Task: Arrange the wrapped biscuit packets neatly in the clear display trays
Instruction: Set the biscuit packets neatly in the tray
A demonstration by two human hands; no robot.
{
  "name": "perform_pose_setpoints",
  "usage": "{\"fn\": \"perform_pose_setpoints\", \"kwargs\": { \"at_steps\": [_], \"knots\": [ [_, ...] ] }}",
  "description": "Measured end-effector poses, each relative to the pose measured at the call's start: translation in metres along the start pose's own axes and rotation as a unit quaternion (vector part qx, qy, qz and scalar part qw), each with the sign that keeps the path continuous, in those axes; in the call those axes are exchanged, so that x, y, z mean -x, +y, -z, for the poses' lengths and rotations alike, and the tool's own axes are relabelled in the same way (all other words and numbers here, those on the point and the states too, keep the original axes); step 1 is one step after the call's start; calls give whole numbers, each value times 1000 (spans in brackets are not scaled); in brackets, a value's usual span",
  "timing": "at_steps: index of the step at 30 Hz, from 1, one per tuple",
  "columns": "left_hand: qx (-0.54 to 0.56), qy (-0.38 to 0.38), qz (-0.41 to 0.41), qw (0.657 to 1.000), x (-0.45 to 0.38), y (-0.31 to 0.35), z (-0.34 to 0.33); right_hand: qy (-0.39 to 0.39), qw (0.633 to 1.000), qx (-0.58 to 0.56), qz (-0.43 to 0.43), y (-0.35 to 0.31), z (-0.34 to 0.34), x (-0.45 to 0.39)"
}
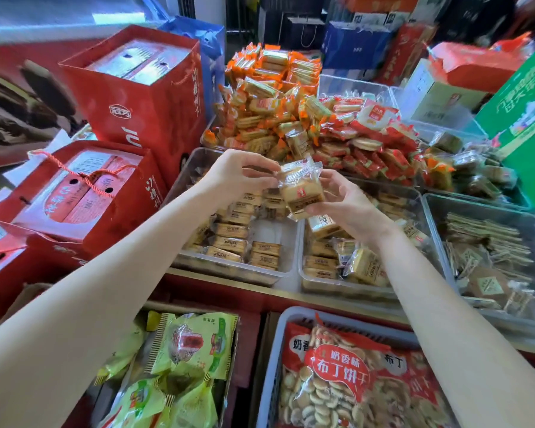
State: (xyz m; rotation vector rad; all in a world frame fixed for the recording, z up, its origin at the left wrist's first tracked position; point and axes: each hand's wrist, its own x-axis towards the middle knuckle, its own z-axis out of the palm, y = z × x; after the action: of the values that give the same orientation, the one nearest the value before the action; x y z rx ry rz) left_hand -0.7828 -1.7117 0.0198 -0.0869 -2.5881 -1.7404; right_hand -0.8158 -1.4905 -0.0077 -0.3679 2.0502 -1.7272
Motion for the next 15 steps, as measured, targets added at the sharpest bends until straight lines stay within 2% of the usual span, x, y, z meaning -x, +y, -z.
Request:
{"fn": "perform_pose_setpoints", "kwargs": {
  "at_steps": [4, 7, 11, 15],
  "knots": [
    [-134, 14, -49, 990, 4, 12, -3, 10, 1000, 18, 9, -9, -3, 7],
    [-211, 31, -44, 976, 5, 19, -14, 62, 994, 92, 16, -16, -7, 7],
    [-214, 92, -51, 971, 9, 18, -16, 107, 978, 175, 37, -28, -12, 7],
    [-201, 110, -54, 972, 10, 8, -6, 108, 964, 235, 61, -35, -11, 9]
  ]
}}
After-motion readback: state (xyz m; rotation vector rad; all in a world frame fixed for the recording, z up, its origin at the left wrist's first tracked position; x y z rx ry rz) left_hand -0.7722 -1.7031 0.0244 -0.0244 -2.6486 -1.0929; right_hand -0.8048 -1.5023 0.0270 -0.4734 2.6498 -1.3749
